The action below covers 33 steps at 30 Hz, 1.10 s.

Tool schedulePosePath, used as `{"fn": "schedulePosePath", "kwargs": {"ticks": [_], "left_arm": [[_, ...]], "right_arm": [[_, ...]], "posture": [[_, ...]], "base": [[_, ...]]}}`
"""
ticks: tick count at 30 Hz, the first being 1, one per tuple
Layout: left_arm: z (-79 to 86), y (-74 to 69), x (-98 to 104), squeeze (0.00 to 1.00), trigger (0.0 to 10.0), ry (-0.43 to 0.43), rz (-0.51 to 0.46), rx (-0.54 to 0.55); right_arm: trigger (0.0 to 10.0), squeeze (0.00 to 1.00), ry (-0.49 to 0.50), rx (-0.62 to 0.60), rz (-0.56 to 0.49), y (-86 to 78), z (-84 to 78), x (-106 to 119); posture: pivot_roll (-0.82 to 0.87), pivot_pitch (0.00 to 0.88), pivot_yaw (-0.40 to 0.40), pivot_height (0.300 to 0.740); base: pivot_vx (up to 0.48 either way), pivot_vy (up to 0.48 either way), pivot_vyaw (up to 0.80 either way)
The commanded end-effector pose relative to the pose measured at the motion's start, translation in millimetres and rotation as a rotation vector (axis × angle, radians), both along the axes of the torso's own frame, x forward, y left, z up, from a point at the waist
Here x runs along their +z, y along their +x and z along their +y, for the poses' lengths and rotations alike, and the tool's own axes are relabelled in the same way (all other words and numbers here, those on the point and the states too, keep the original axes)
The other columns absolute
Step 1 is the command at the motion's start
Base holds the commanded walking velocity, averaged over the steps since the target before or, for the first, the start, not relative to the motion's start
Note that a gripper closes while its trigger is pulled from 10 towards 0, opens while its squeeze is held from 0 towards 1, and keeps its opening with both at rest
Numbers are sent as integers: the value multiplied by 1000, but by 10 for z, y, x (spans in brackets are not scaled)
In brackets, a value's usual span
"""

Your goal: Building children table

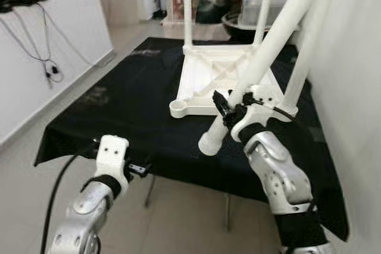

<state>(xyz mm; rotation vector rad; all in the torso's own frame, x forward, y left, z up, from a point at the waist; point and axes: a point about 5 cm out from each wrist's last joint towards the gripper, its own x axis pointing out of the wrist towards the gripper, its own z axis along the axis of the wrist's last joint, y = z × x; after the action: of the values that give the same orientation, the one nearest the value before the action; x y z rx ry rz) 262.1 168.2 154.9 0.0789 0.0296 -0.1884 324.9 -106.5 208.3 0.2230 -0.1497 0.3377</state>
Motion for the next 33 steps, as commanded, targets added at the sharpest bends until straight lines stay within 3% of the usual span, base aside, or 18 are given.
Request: {"fn": "schedulePosePath", "kwargs": {"ticks": [1,9,33], "left_arm": [[79,-12,-49,0,10000,-3,16,42],[77,49,8,0,10000,-50,-2,67],[-68,107,55,0,10000,-63,-26,10]], "right_arm": [[10000,0,-7,43,-27,-14,102,56],[10000,0,-26,97,-66,-39,149,84],[10000,0,-69,203,-146,-11,317,183]], "posture": [[83,0,-11,740],[90,0,-9,740],[101,0,-11,740]], "base": [[0,0,0],[0,0,0],[274,0,0]]}}
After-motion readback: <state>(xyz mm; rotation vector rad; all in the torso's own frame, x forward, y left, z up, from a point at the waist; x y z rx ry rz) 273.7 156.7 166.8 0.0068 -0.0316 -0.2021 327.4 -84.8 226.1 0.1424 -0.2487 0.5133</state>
